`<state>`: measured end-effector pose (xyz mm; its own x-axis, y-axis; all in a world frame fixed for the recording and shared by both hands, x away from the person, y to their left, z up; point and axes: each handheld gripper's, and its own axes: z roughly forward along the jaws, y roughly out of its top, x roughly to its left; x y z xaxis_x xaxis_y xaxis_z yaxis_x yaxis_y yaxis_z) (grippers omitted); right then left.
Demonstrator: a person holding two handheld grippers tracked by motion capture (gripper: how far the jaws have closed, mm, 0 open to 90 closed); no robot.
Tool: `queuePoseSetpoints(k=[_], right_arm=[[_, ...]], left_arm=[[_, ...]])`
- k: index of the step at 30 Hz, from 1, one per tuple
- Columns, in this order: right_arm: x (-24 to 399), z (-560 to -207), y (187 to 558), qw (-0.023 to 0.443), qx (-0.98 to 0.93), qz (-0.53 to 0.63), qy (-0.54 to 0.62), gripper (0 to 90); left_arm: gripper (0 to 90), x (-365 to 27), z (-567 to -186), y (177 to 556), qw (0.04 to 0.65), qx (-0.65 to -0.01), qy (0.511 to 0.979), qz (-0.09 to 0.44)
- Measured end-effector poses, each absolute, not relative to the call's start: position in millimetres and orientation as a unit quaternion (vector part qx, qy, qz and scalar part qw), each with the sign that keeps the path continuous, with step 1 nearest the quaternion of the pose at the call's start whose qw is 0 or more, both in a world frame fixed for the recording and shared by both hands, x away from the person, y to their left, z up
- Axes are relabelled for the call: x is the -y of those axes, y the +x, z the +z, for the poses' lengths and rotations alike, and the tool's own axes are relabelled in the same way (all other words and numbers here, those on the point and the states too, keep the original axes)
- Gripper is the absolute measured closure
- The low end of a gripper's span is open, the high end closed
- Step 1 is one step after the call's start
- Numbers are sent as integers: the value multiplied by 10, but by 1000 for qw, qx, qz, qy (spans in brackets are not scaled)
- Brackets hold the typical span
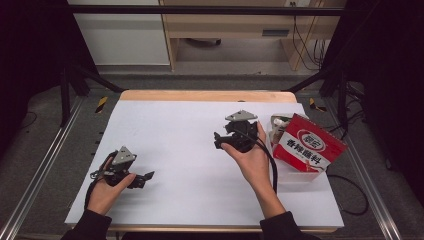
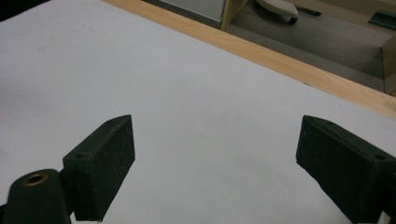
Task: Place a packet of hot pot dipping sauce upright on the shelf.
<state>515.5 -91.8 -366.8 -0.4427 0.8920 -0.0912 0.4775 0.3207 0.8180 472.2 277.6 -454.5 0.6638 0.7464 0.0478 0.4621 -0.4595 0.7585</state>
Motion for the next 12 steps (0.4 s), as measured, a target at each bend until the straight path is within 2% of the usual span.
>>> queuePoseSetpoints(k=[12], right_arm=[[942, -4183, 5089, 254, -778, 356, 451, 92]], left_arm=[[65, -2785, -4542, 4739, 373, -366, 830, 194]])
